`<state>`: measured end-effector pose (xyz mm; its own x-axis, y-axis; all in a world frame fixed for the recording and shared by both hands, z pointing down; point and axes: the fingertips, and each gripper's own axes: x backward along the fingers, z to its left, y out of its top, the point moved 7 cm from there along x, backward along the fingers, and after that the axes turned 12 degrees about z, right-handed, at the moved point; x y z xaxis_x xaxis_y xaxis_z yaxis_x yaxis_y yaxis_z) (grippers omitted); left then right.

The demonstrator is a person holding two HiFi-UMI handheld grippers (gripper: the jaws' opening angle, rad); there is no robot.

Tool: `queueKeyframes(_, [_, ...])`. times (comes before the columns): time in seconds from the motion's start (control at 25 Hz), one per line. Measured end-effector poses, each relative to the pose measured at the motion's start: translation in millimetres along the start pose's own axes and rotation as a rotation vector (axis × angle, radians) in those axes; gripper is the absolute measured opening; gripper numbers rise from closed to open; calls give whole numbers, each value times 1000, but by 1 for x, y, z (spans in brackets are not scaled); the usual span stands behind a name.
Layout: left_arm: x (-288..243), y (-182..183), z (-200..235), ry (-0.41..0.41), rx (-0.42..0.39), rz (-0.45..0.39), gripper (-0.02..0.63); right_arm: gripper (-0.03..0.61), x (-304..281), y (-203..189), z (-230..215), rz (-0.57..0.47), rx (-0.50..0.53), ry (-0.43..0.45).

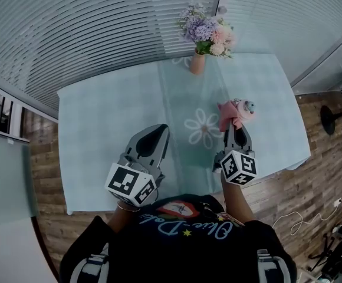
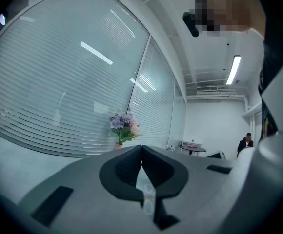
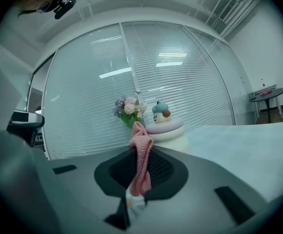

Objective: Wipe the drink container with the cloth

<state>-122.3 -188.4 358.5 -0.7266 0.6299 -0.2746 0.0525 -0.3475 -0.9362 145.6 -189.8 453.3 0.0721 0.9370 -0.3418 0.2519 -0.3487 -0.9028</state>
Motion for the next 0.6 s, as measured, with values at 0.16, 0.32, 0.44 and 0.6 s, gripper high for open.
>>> queueKeyframes(0.16, [0, -1, 1, 9, 0, 3, 5, 25, -5, -10, -3, 31, -8, -7])
queueKeyframes(0.32, [0, -1, 3, 16, -2, 6, 5, 25, -10, -19, -6, 60, -3, -12])
queueKeyframes(0.44, [1, -1, 2, 24, -2, 3, 5, 25, -11, -23, -7, 78, -6, -14])
queueKeyframes(0.6, [3, 0, 2, 38, -5, 0, 5, 25, -13, -28, -8, 100, 4, -17])
